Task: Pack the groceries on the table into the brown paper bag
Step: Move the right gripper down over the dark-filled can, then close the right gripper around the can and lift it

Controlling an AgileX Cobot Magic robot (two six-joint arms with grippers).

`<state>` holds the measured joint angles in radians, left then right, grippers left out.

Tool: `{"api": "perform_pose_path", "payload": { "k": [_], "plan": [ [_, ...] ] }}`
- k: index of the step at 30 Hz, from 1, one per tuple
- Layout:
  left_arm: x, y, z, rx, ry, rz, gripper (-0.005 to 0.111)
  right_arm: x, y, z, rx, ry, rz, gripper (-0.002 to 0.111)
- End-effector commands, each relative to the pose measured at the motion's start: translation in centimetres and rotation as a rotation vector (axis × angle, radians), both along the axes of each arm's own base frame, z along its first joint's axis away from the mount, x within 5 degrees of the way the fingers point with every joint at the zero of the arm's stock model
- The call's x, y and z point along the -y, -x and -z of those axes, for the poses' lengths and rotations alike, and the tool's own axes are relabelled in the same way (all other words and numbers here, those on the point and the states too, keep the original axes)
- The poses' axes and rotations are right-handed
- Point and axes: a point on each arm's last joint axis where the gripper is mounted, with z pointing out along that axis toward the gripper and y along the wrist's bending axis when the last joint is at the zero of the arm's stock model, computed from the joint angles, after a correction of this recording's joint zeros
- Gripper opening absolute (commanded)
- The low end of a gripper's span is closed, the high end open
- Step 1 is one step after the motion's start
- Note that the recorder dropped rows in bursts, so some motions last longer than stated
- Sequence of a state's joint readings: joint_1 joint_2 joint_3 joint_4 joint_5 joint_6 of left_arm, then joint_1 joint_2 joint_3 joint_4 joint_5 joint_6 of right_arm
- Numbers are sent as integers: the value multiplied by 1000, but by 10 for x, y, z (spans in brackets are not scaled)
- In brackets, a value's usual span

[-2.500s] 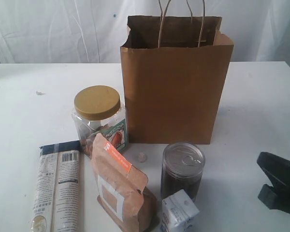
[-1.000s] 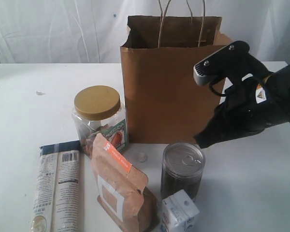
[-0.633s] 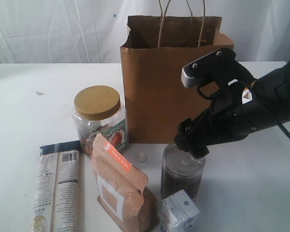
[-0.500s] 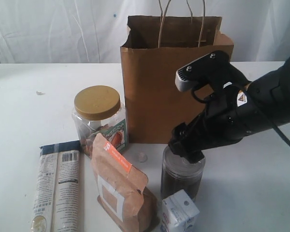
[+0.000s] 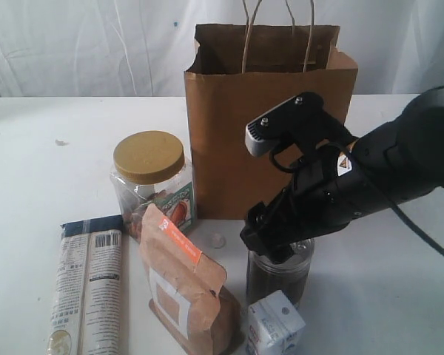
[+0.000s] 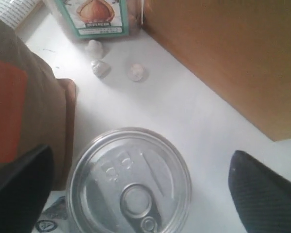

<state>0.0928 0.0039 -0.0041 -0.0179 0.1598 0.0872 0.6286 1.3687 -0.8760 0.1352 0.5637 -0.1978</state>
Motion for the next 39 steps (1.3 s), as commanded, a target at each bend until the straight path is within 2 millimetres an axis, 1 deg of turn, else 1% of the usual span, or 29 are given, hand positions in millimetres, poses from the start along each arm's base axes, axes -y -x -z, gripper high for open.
{"api": "perform_pose_path", "payload": {
  "k": [1,16,24,27,28,34,39],
  "plan": [
    [0,0,1,3,5,5,0,-5,-6,12,-30,24,-9,89],
    [0,0,1,3,5,5,0,-8,-9,32,-117,83,-12,89],
    [0,0,1,3,5,5,0,-9,-9,33,-125,83,-11,88],
    [0,0,1,3,5,5,0,-8,-9,33,-126,84,-11,82],
    [0,0,1,3,5,5,0,-8,-9,33,-128,86,-11,77],
    [0,0,1,3,5,5,0,-8,-8,34,-133,87,-11,64],
    [0,0,1,3,5,5,0,-8,-7,34,-146,95,-13,48]
  ]
}}
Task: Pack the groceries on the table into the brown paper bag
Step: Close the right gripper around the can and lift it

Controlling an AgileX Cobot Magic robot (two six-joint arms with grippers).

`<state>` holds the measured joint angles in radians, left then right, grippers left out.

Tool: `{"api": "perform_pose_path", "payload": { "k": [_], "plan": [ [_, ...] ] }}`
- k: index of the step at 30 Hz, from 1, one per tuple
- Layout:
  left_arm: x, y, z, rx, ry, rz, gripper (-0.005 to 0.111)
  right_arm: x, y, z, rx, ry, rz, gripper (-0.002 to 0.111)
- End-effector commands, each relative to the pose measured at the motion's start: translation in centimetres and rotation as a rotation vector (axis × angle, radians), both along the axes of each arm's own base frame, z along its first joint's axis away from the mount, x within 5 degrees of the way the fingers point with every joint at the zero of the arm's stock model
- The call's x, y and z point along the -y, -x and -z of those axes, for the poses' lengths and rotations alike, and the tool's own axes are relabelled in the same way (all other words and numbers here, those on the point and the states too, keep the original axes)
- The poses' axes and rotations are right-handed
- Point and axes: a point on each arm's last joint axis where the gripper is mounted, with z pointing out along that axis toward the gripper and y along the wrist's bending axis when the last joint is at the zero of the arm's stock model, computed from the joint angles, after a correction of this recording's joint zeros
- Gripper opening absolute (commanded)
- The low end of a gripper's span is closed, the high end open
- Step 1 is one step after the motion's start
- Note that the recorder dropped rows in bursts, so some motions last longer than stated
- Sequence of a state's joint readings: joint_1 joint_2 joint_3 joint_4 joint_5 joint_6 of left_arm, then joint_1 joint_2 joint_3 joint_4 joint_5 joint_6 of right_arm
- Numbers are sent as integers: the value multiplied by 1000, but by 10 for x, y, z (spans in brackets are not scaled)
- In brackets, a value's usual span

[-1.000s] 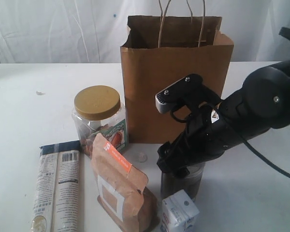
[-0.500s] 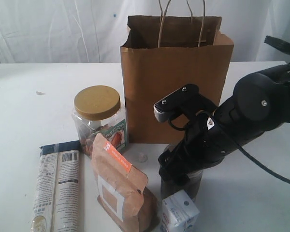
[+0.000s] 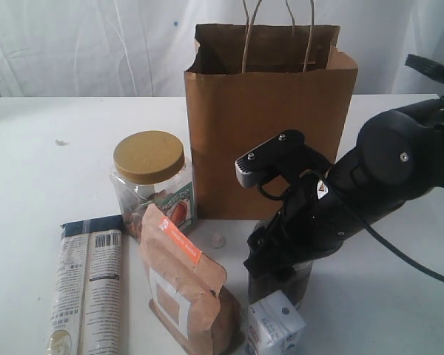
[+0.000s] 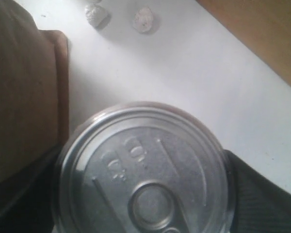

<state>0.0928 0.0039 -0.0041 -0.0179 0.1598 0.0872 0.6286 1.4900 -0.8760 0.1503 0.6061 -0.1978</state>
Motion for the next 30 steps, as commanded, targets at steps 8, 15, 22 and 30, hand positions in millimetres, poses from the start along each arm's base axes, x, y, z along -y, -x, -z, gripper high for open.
{"api": "perform_pose_path", "payload": {
  "k": [8,15,22,30],
  "plan": [
    [0,0,1,3,5,5,0,-2,-2,-16,38,-8,-22,38],
    [0,0,1,3,5,5,0,16,8,-42,130,57,-12,38],
    [0,0,1,3,5,5,0,36,32,-63,76,48,96,38],
    [0,0,1,3,5,5,0,65,63,-112,284,-90,175,38]
  ]
}}
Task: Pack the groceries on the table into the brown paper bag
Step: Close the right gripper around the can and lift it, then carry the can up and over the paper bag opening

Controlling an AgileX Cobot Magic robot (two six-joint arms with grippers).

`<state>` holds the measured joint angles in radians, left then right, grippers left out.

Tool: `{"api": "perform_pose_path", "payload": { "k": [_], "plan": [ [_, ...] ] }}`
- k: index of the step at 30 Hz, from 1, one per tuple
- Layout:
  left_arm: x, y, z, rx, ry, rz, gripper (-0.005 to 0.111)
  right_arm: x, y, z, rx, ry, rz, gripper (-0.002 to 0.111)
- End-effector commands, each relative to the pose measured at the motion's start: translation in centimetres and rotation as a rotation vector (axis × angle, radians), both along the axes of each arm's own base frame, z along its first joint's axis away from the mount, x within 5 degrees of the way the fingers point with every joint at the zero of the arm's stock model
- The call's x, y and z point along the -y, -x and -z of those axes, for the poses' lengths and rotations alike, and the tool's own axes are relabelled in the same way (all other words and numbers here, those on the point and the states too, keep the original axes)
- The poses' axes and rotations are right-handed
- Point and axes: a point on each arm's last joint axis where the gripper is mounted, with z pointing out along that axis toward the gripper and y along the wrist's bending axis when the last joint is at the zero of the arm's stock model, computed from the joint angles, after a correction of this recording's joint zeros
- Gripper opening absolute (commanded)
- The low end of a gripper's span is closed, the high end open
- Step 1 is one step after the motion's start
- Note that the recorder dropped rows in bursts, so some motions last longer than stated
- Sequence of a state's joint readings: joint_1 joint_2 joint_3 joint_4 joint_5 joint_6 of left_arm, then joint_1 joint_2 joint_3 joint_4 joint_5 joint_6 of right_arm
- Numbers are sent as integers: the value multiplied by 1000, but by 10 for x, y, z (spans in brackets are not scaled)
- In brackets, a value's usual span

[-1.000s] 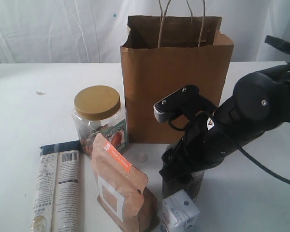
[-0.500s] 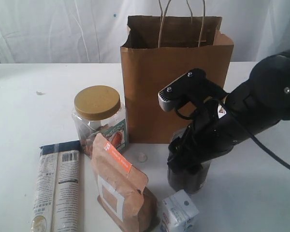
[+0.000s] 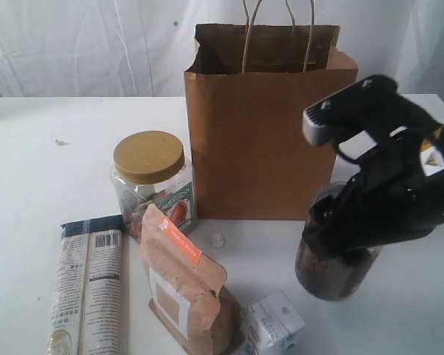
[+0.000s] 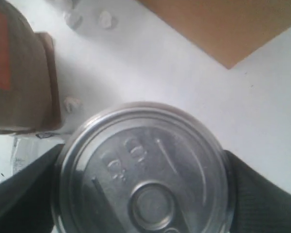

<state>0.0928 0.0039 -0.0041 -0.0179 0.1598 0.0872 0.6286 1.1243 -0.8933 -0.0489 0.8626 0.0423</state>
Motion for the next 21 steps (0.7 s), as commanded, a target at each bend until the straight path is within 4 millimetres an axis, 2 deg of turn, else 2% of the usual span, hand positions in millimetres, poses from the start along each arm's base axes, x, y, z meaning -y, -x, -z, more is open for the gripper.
{"api": "perform_pose_path", "payload": {
  "k": [1,5,10,12,15,21],
  "plan": [
    [0,0,1,3,5,5,0,22,18,-37,215,-90,71,38],
    [0,0,1,3,5,5,0,48,37,-67,404,-205,202,38],
    [0,0,1,3,5,5,0,69,68,-108,649,-537,254,38],
    [0,0,1,3,5,5,0,73,77,-118,702,-644,254,38],
    [0,0,1,3,5,5,0,76,82,-124,721,-727,265,36],
    [0,0,1,3,5,5,0,71,76,-121,703,-715,267,30]
  ]
}}
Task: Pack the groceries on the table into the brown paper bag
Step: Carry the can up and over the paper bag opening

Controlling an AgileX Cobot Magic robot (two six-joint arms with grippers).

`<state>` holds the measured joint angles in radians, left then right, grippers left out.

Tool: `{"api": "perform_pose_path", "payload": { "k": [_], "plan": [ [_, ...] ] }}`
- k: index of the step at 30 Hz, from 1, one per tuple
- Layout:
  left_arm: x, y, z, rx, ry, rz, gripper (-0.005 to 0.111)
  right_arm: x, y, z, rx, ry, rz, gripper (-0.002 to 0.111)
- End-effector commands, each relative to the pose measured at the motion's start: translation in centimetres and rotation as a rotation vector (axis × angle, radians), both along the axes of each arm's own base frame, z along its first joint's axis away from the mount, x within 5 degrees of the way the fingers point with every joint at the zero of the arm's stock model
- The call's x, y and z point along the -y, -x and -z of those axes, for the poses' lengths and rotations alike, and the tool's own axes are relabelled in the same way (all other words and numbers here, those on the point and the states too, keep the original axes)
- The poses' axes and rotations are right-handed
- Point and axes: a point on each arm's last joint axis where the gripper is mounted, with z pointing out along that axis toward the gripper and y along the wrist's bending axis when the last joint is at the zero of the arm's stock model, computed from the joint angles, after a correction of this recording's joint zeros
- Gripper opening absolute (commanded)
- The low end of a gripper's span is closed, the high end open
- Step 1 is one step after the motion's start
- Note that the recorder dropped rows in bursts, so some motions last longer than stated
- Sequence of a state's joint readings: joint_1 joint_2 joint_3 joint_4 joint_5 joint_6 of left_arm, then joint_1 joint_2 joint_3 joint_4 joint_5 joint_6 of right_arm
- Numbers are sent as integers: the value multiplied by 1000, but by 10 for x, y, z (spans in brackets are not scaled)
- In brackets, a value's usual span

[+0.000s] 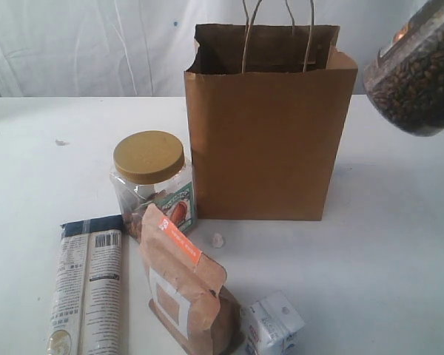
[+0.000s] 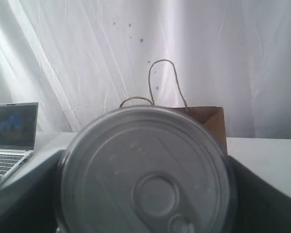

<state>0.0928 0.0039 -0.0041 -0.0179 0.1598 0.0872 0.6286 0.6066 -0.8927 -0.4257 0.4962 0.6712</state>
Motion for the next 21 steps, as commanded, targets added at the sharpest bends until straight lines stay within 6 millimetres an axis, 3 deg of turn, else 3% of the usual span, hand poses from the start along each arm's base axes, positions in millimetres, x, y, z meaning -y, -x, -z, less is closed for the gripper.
{"api": "perform_pose_path", "payload": {
  "k": [1,6,13,21],
  "plan": [
    [0,0,1,3,5,5,0,-5,-4,-4,40,-12,-18,30],
    [0,0,1,3,5,5,0,-9,-7,-5,55,-15,-30,30],
    [0,0,1,3,5,5,0,-15,-3,-23,227,-124,-112,30],
    [0,0,1,3,5,5,0,-29,-40,-21,262,-12,-57,28]
  ]
}}
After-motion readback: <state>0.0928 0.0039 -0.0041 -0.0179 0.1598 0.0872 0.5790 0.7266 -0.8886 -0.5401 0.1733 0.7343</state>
